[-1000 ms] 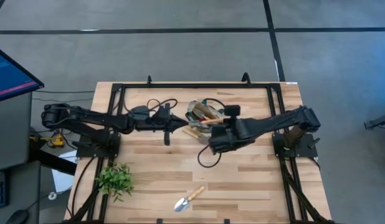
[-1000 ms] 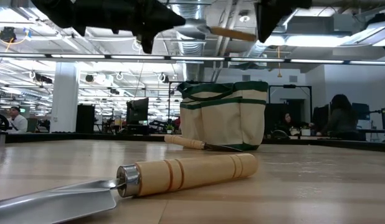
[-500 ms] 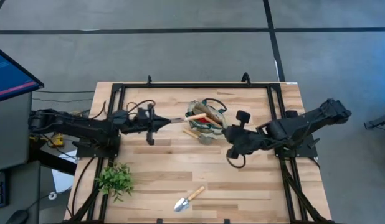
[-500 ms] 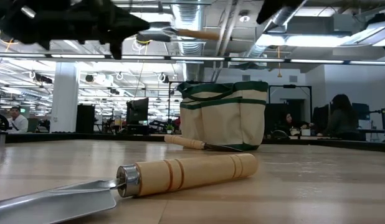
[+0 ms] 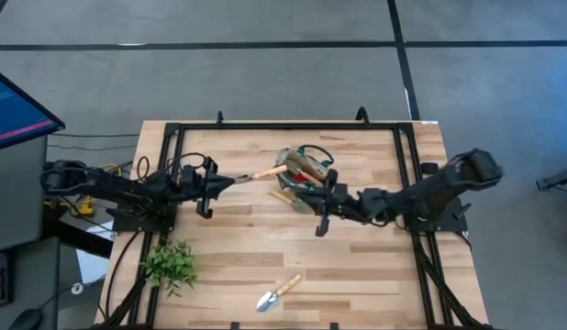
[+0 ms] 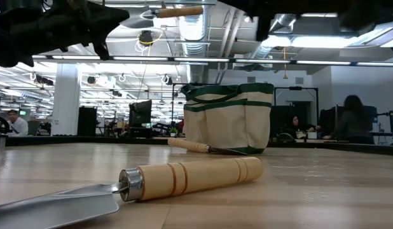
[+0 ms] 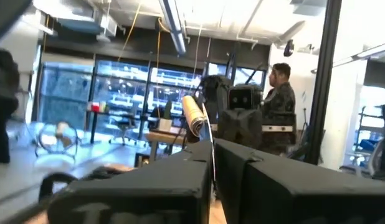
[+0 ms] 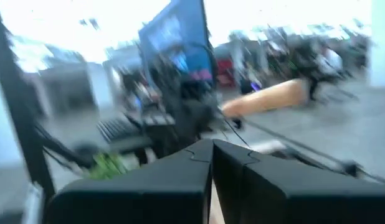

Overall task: Pick & Place Garden tools in Gardening bag
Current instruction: Put the brown trowel into the gardening bag

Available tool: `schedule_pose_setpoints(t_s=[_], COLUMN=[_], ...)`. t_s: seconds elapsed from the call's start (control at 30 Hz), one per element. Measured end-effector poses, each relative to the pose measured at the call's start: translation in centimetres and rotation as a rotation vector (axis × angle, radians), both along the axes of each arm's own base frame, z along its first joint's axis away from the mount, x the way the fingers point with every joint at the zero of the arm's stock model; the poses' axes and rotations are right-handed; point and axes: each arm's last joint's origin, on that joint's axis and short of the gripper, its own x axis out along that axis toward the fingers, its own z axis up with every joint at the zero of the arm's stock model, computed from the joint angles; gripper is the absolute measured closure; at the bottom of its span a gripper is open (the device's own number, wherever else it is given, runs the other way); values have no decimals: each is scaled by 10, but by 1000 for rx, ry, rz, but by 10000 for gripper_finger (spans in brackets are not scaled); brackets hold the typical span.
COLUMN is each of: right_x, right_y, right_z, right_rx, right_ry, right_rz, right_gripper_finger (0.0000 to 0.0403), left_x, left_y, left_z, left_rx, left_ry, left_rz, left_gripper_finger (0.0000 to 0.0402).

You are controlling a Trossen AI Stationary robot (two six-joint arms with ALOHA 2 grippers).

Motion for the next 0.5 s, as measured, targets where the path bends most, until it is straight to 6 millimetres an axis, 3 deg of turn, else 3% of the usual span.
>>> schedule_pose_setpoints(t_s=[0.2,0.27,0.47,0.5], right_x=[24,35,68,75], right_y=[-12,-18,-28,-29], right_z=[-43,-60,-60,-52], right_rx=[79,94,102,94], right_ry=[-200,-152,-168,-183], right_rz=[11,-4,118,143], right_gripper_finger=[402,402,402,402], left_x=[3,3,3,3], left_y=[-2,-3,-2,-2], left_z=[7,8,8,8], left_rx=[64,68,86,86], left_ry=[-28,-32,-37,-35], left_rz=[-68,-75,-66,-66], left_gripper_finger=[401,401,401,401])
